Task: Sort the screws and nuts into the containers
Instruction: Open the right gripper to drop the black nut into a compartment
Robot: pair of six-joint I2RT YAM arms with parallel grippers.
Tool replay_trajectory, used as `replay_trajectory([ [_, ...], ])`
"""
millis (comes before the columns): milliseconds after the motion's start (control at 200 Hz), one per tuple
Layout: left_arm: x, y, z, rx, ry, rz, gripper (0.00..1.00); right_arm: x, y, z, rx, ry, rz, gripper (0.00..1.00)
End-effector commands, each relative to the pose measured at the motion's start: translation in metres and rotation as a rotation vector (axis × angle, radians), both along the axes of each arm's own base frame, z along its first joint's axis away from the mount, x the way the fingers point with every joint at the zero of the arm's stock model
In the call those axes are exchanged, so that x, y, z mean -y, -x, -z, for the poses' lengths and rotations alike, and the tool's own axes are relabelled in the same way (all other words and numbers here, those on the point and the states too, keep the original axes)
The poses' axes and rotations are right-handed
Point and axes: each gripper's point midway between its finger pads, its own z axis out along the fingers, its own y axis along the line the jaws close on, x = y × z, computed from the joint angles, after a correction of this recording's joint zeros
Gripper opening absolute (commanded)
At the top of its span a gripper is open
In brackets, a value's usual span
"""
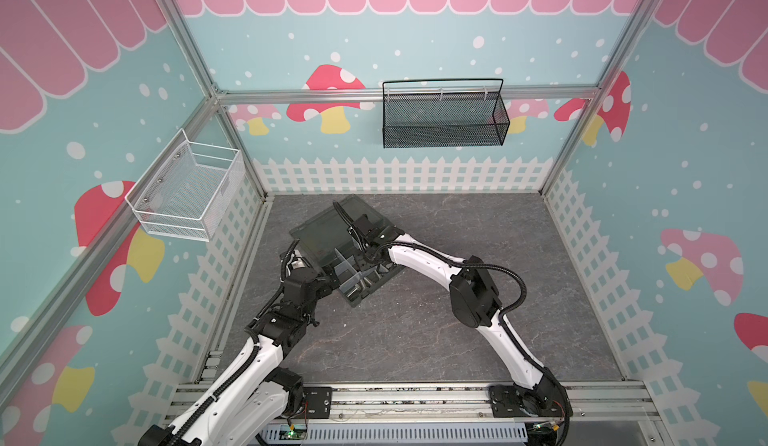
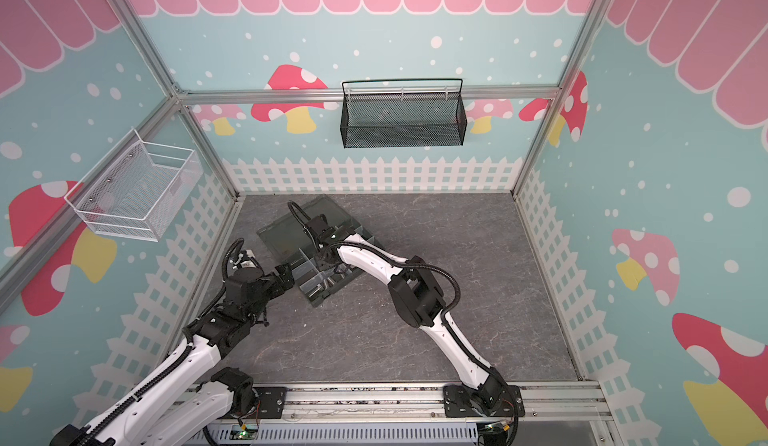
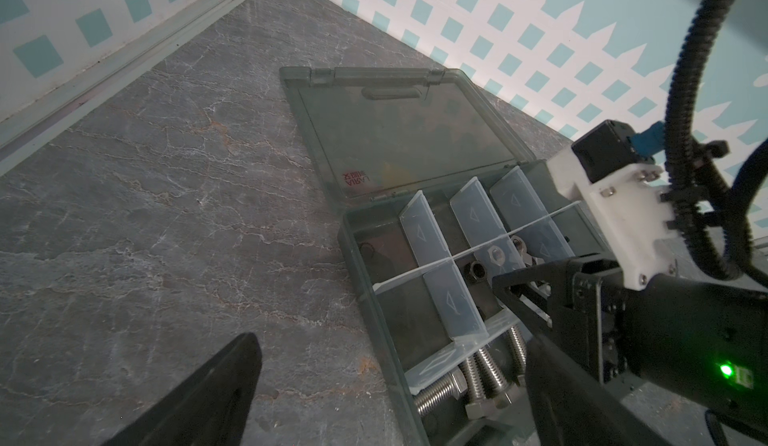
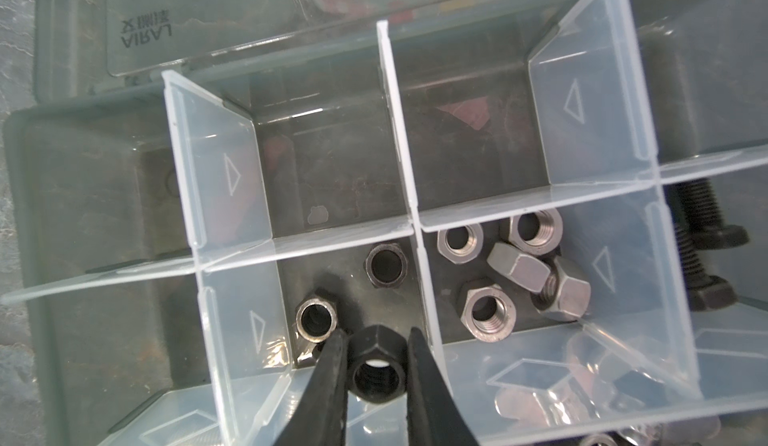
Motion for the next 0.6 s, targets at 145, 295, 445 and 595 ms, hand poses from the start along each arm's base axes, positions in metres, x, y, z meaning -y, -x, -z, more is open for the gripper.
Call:
replay_trajectory([
  [145,-0.003,0.0,-0.005,0.015,0.009,-0.013,1.0,0.002,0.0,-0.008,0.017,0.024,-0.002,0.31],
  [295,-0.003,0.001,-0.005,0.016,0.009,-0.014,1.0,0.004,-0.001,-0.018,0.032,0.018,0.004,0.39],
  [445,-0.004,0.002,-0.006,0.015,0.005,-0.014,1.0,0.006,-0.001,-0.033,0.049,0.003,0.014,0.39],
  [595,-0.007,0.005,-0.009,0.021,0.0,-0.021,1.0,0.012,-0.002,-0.056,0.087,-0.007,0.036,0.42],
])
